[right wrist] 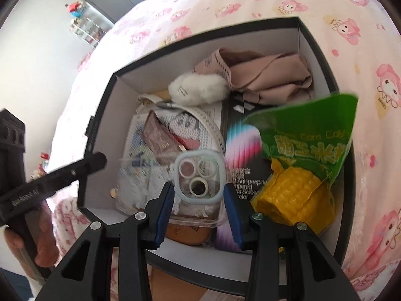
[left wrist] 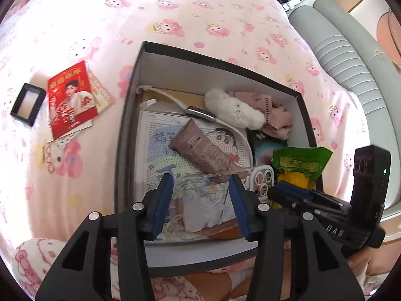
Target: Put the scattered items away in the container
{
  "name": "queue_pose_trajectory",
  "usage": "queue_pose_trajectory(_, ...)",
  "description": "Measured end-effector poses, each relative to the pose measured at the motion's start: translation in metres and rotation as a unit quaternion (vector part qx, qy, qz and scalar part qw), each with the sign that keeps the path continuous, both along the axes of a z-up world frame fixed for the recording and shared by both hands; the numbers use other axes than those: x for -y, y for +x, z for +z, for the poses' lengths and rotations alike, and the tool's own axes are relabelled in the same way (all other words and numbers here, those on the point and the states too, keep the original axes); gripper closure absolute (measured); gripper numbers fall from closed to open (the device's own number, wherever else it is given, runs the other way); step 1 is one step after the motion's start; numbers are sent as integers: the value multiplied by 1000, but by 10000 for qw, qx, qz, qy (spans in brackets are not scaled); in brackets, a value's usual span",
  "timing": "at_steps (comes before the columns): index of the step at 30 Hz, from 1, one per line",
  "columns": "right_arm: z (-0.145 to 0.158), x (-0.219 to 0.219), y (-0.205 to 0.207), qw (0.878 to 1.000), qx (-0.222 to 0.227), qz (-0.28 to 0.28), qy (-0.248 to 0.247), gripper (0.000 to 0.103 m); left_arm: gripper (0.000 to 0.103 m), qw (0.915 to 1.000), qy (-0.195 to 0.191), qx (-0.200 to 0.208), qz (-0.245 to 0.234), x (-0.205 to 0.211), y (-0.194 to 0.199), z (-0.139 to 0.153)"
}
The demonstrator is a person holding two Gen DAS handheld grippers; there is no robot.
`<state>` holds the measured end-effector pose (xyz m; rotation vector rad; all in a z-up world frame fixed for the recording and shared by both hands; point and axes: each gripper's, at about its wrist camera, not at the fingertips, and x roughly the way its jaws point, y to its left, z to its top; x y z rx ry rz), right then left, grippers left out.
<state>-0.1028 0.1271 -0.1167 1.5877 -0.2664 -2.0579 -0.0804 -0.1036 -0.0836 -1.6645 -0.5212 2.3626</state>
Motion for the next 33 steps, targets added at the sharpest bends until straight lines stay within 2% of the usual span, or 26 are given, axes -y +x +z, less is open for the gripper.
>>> queue_pose_trajectory(2,8,3,-10,10000,-66,-41,51,66,59,10000,47,22,-80,-1,-12,-9)
queue_pose_trajectory(3,12,7,-15,9999,-113,9,125,66,65,9999,74,90,-91,-3,-19,-14)
queue_pose_trajectory(5,21,21,-24,9991,-278,225,245,66,68,9996,25,265,-125,-8,-31,-24)
queue_pose_trajectory(7,23,36,-30,9962,-489,368,618,66,71,9978,-268,591,-122,-13,-39,-32)
queue_pose_trajectory(8,20,42,-33,9944,-555,415,801,66,70,9971,-231,709,-143,-15,-44,-37)
queue_pose_trajectory(12,-4,42,-37,9949,-161,442,887,66,67,9958,-68,841,-363,-22,-46,-42)
queue_pose_trajectory(14,-9,33,-36,9965,12,366,754,66,67,9944,353,920,-386,-19,-46,-45)
queue_pose_trajectory(17,-10,23,-32,9975,160,333,601,66,64,9867,1118,1123,-366,-16,-48,-54)
queue_pose_trajectory(21,-4,15,-25,9984,177,355,401,66,61,9795,1583,1237,-141,-17,-53,-62)
queue_pose_trajectory(24,-4,11,-23,9988,193,299,330,66,58,9697,2035,1350,47,-17,-57,-68)
queue_pose_trajectory(25,-4,10,-23,9989,235,278,306,66,58,9711,2002,1266,302,-17,-58,-67)
queue_pose_trajectory(29,-4,10,-21,9987,245,364,277,63,54,9722,1960,1199,463,-21,-62,-64)
queue_pose_trajectory(33,-1,-1,-22,9994,314,165,31,64,56,9719,1960,1025,805,-13,-64,-57)
